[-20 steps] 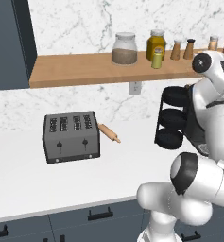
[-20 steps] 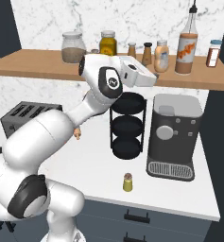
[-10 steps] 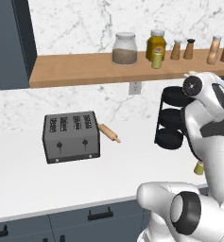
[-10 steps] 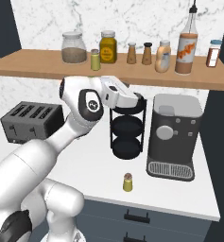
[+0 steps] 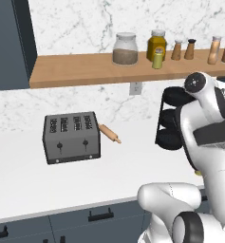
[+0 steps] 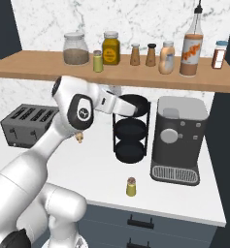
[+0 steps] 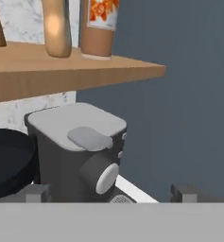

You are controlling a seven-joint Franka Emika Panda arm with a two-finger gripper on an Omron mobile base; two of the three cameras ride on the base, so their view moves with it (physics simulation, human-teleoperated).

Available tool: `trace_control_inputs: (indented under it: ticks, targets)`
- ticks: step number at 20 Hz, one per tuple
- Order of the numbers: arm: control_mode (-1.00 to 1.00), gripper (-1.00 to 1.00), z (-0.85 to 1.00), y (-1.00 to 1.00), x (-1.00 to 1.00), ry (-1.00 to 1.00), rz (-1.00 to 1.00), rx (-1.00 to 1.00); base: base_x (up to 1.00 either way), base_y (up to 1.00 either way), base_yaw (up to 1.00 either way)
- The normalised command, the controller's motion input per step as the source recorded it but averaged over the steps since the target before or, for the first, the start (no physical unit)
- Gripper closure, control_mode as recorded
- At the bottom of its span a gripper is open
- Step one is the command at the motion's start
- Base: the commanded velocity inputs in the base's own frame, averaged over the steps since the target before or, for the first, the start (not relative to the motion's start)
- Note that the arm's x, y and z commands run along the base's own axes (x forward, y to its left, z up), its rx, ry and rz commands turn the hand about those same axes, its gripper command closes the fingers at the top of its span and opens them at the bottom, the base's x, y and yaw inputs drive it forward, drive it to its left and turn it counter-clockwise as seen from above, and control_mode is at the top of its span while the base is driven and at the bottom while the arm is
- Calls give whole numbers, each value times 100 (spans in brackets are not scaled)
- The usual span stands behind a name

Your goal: Put the shaker and condiment bottle from the counter next to their counterparts in the cabinet.

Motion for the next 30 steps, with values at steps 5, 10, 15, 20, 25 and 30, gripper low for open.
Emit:
trace_control_inputs:
  ticks: [5,10,15,20,25,30]
  targets:
    - [-100,-100,-13,0,-33,43,7,2,0,0,0]
    - [-100,-100,-12,4,-41,33,10,4,0,0,0]
    - [-100,-100,-11,14,-27,7,10,18,0,0,0]
    - [-100,-100,-27,12,-12,-4,10,17,0,0,0]
    - [-100,-100,-42,0,0,-7,2,4,0,0,0]
    - [-100,-100,-49,0,-1,-8,0,3,0,0,0]
